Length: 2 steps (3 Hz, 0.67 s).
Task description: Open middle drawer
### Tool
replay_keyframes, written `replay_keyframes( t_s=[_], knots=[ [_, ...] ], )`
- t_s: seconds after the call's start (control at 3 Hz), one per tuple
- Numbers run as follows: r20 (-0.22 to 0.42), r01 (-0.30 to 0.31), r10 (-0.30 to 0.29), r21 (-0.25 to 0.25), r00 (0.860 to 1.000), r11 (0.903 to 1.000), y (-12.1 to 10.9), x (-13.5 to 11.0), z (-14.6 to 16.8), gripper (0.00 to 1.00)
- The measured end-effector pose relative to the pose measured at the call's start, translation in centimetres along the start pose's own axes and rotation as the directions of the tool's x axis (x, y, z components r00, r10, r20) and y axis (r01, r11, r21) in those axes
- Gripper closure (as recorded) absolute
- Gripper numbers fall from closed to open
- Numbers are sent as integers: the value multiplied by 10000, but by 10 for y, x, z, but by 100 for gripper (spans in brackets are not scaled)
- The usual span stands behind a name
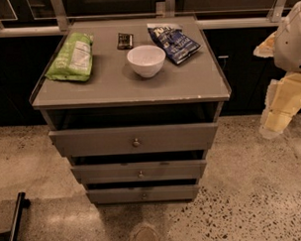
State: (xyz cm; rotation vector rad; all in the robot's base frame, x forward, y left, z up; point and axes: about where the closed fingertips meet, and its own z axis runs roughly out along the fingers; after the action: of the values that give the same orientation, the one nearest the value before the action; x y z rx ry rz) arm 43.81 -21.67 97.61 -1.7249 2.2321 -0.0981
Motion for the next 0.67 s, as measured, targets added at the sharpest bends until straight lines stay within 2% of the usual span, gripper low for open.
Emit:
replay_keyframes(
  t_s=[0.33,0.67],
  knots=[
    [0,0,0,0,10000,10000,0,0,0,0],
    [260,-70,64,230,9996,9997,1,1,4,0]
  ],
)
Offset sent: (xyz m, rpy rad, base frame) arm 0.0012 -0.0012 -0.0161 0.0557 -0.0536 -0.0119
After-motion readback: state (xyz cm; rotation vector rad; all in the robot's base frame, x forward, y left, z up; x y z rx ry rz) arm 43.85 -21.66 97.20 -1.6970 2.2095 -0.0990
